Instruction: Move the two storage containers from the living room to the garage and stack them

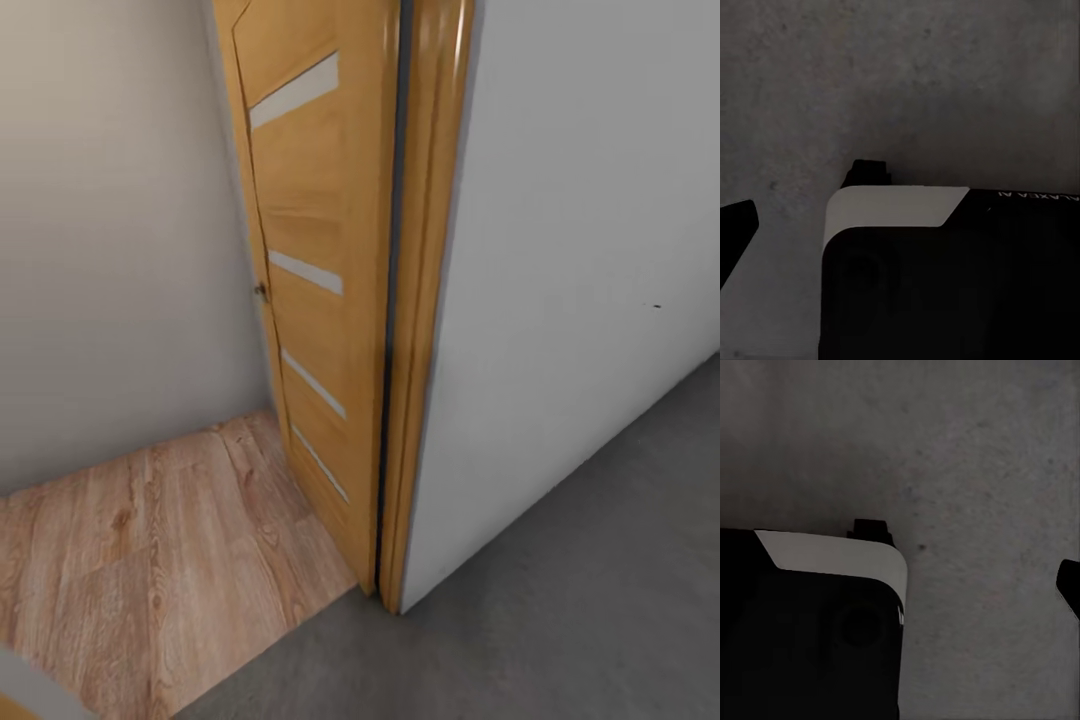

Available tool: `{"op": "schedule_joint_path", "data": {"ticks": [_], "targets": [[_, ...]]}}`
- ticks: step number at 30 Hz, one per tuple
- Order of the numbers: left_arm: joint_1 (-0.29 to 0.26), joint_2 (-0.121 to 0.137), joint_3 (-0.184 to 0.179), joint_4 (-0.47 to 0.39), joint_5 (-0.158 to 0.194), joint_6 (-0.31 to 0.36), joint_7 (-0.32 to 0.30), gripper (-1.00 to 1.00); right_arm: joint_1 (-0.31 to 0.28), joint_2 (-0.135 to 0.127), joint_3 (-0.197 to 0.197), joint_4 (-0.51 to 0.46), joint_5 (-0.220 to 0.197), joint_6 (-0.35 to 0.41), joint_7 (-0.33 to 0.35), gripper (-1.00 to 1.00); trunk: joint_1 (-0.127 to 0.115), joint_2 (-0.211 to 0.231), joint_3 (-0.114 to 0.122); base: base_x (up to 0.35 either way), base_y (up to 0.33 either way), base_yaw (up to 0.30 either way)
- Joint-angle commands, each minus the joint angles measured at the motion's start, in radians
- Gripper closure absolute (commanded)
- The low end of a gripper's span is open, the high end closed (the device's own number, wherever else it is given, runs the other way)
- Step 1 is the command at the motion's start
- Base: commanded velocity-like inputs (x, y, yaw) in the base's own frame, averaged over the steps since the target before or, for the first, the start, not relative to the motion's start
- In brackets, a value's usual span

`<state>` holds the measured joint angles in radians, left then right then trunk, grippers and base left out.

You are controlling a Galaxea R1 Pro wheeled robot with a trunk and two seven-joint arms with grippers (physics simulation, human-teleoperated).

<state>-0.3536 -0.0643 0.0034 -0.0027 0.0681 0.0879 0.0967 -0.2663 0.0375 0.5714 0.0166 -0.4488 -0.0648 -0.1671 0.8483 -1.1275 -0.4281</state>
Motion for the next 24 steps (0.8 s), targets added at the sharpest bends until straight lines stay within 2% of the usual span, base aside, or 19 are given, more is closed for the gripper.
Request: {"op": "schedule_joint_path", "data": {"ticks": [1,17,24], "targets": [[-0.001,0.000,0.000,0.000,0.007,0.003,0.003,-1.00,-0.001,0.000,0.008,0.002,-0.010,-0.004,-0.001,-1.00,0.000,-0.001,-0.001,0.259,0.000,0.172],[-0.001,0.000,0.000,0.000,0.007,0.004,0.003,-1.00,-0.001,-0.001,0.008,0.002,-0.008,-0.005,-0.001,-1.00,0.000,-0.001,-0.001,0.313,0.000,0.027],[-0.001,0.000,0.000,0.000,0.007,0.004,0.003,-1.00,-0.001,-0.001,0.008,0.002,-0.008,-0.004,-0.001,-1.00,0.000,-0.001,-0.001,0.322,0.000,0.212]]}}
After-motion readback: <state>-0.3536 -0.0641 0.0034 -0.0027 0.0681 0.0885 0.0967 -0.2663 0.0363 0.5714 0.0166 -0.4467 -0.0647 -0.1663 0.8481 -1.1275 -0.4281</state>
